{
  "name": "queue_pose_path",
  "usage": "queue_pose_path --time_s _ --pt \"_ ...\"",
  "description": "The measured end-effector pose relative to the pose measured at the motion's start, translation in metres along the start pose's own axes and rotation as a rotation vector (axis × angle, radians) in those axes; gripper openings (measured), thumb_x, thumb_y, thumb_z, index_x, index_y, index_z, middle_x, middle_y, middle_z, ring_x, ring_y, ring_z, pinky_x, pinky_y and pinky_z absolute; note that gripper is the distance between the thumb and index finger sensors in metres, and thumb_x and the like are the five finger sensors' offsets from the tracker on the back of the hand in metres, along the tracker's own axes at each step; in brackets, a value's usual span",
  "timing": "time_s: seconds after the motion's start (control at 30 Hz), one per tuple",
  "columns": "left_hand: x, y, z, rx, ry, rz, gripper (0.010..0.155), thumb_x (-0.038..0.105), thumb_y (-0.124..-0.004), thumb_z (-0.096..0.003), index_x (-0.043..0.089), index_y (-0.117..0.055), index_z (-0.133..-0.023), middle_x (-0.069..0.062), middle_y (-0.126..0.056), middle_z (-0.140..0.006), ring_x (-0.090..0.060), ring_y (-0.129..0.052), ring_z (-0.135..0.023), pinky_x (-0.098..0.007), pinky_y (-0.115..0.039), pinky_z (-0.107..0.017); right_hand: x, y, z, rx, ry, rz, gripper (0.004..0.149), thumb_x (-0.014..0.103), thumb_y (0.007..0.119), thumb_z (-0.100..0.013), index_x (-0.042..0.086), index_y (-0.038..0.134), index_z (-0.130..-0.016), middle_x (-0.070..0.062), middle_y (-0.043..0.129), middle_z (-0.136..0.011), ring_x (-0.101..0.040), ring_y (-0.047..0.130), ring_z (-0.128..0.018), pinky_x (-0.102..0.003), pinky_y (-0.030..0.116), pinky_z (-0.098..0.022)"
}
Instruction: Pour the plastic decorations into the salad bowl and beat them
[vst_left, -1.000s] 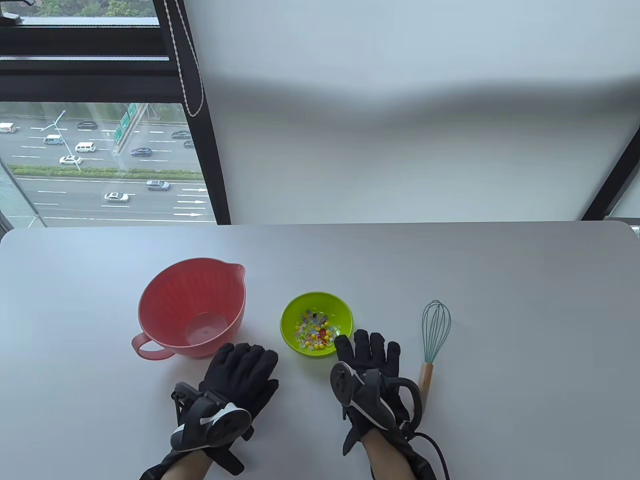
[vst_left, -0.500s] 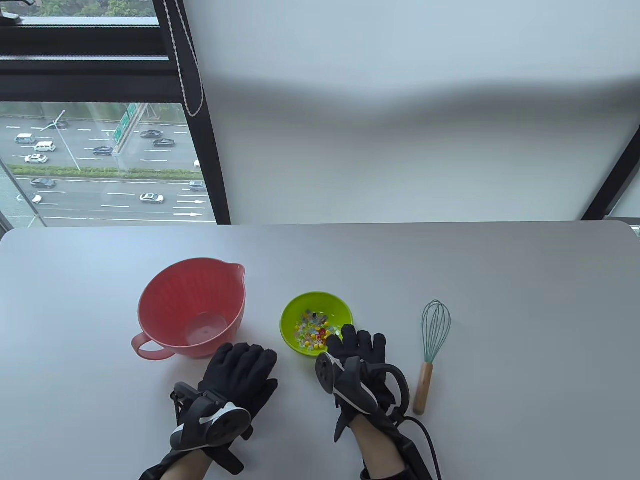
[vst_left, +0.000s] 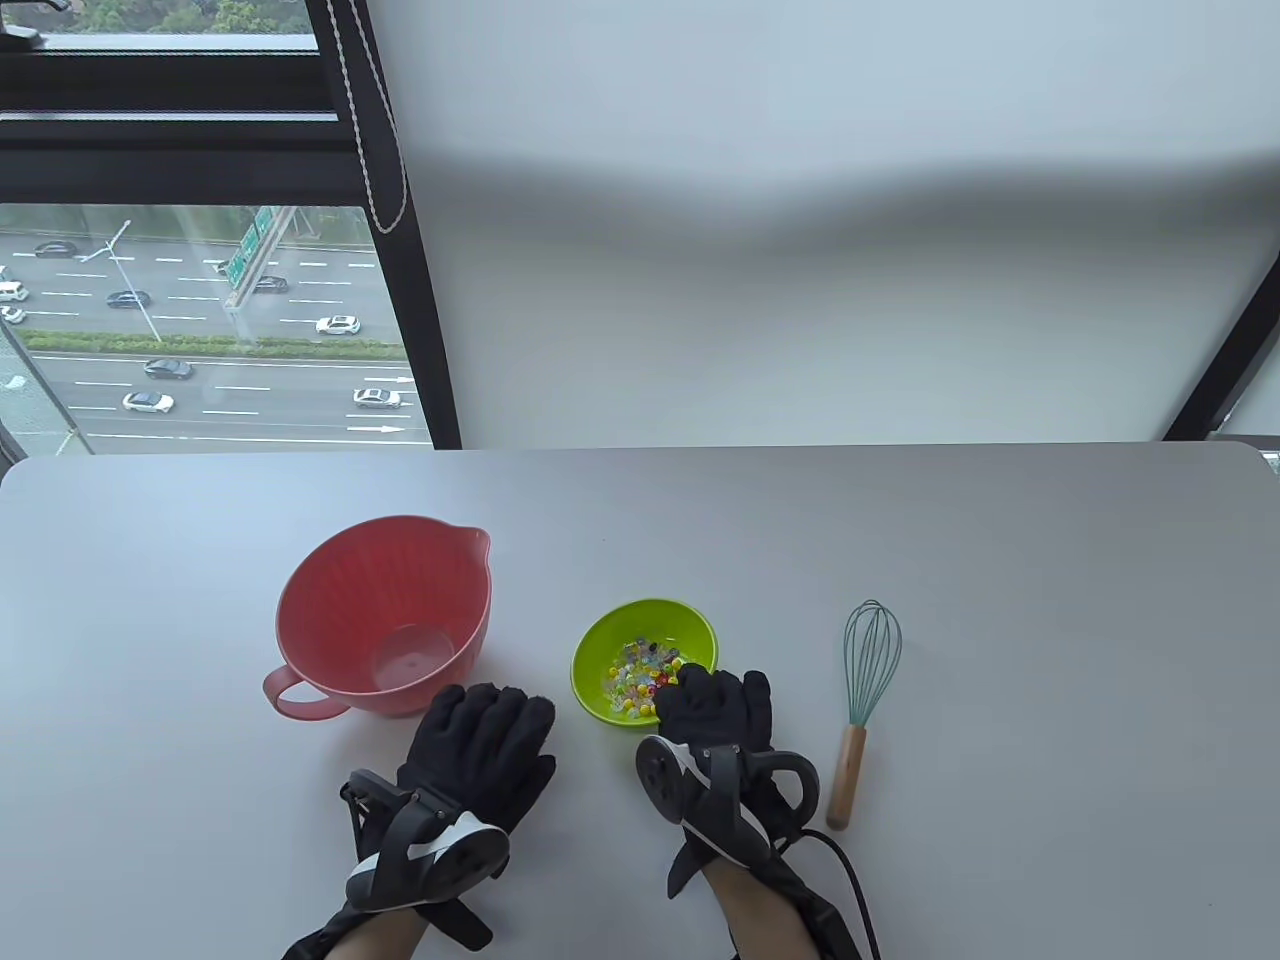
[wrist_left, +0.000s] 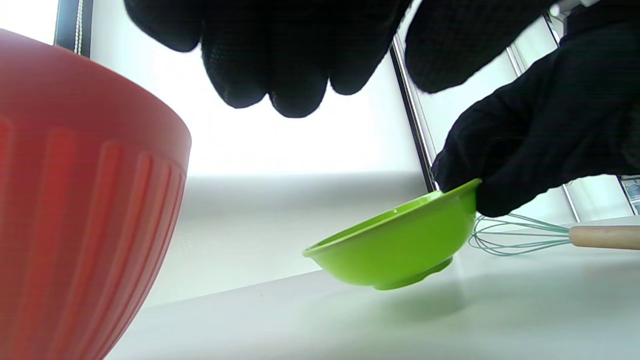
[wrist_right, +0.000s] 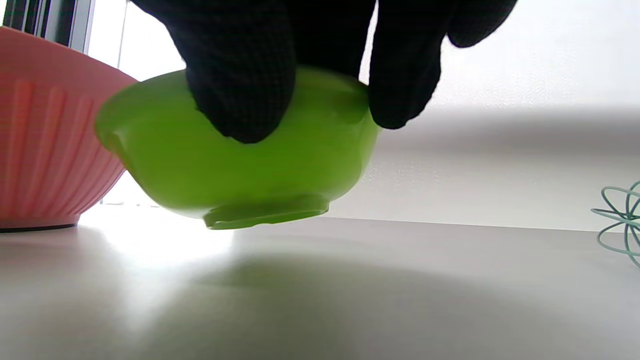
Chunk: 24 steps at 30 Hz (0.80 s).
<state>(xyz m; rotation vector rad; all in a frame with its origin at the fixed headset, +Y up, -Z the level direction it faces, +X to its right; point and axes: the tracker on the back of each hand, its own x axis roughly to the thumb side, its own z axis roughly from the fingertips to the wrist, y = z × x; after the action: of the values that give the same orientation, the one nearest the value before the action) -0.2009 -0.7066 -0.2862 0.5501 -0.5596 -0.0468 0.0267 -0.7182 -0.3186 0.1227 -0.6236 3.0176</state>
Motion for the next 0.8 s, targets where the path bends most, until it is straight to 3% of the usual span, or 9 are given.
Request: queue_pose_path --time_s 0.37,0.8 --pt "0.004 0.008 0.0 0.081 0.015 -0.11 0.071 0.047 -0.076 -0.055 0.026 -0.043 -0.114 -0.006 -0.049 -0.114 -0.038 -0.058 -0.104 -0.06 -0.046 -0.079 0.01 -0.034 0.004 -0.099 -0.038 -0.094 0.042 0.043 0.091 -0.046 0.035 0.077 -0.084 0.008 0.072 -0.098 -0.035 0.078 -0.086 -0.06 0.043 -0.074" --pt "0.011 0.013 -0.002 0.149 0.017 -0.149 0.059 0.037 -0.072 -0.0563 0.028 -0.053 -0.111 -0.002 -0.056 -0.112 -0.036 -0.057 -0.104 -0.059 -0.044 -0.079 0.025 -0.051 0.011 -0.133 -0.124 -0.161 0.04 0.045 0.091 -0.046 0.039 0.078 -0.083 0.012 0.073 -0.096 -0.035 0.073 -0.083 -0.062 0.032 -0.075"
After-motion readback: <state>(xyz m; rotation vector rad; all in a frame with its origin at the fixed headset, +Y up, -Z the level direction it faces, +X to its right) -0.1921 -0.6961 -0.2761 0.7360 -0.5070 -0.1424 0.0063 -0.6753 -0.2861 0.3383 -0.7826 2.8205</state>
